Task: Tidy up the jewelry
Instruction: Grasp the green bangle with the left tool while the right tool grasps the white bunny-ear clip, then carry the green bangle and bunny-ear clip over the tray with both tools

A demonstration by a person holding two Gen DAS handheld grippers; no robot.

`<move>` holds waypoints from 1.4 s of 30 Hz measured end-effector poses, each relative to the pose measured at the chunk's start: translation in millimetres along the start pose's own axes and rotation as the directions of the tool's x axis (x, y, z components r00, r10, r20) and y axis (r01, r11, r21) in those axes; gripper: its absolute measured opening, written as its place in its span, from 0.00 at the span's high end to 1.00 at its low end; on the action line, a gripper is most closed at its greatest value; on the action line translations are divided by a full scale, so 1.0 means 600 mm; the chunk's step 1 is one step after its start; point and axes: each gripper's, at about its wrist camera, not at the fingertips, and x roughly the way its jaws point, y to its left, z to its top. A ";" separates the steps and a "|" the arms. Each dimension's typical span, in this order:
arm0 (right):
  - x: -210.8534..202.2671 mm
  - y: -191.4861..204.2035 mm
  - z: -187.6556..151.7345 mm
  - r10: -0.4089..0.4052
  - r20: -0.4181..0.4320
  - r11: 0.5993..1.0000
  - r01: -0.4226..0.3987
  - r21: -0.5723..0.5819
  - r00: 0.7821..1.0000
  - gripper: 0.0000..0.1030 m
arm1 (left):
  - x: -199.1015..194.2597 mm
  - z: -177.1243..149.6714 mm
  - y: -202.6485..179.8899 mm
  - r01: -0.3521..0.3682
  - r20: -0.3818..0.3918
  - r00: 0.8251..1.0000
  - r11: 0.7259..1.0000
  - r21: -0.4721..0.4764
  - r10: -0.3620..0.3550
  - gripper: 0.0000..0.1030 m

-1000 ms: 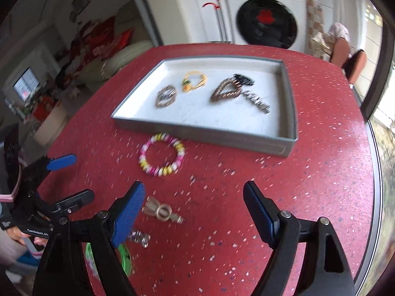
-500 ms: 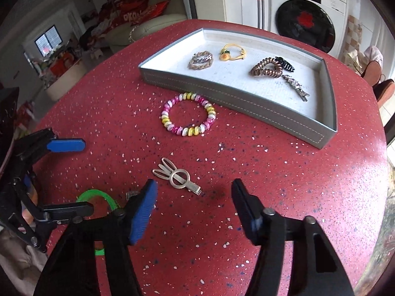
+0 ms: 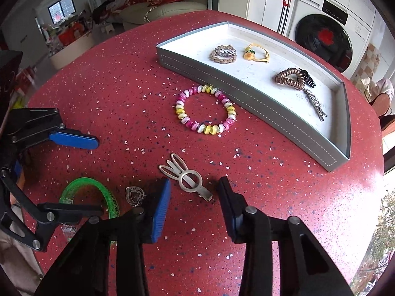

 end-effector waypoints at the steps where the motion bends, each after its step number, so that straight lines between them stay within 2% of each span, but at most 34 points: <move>1: -0.001 0.001 0.000 -0.001 -0.002 1.000 0.001 0.000 1.000 0.66 | 0.000 -0.001 -0.003 0.001 -0.002 1.000 1.000 0.007 -0.001 0.16; 4: -0.002 0.005 -0.002 -0.018 -0.012 1.000 0.018 0.007 1.000 0.75 | 0.000 -0.003 -0.012 -0.011 -0.004 1.000 0.999 0.040 0.011 0.28; 6: -0.003 0.007 -0.002 -0.021 -0.014 1.000 0.021 0.011 1.000 0.83 | 0.000 -0.004 -0.015 -0.023 -0.005 1.000 0.999 0.049 0.023 0.31; 7: -0.004 0.009 -0.003 -0.026 -0.014 0.999 0.026 0.018 1.000 0.89 | 0.000 -0.004 -0.016 -0.035 -0.003 0.999 0.998 0.054 0.035 0.37; 8: -0.004 0.010 -0.003 -0.030 -0.012 0.999 0.030 0.025 0.999 0.91 | 0.001 -0.004 -0.016 -0.050 -0.002 0.999 0.997 0.059 0.050 0.40; 10: -0.003 0.009 -0.003 -0.036 -0.009 0.998 0.036 0.044 0.999 0.91 | -0.001 -0.004 -0.011 -0.051 0.002 0.999 0.997 0.054 0.051 0.60; 12: -0.004 0.006 -0.003 -0.034 -0.007 0.997 0.035 0.069 0.999 0.91 | -0.004 -0.006 -0.003 -0.022 -0.002 1.000 0.999 0.030 0.022 0.73; 23: -0.024 -0.027 -0.013 -0.036 0.021 0.972 0.030 0.233 0.999 0.91 | -0.011 -0.013 0.013 0.022 0.020 1.000 0.998 -0.055 -0.021 0.75; 42: -0.074 -0.037 -0.014 -0.024 0.120 0.944 -0.017 0.329 0.992 0.91 | -0.046 0.000 0.046 0.022 0.086 0.996 0.991 -0.128 -0.011 0.75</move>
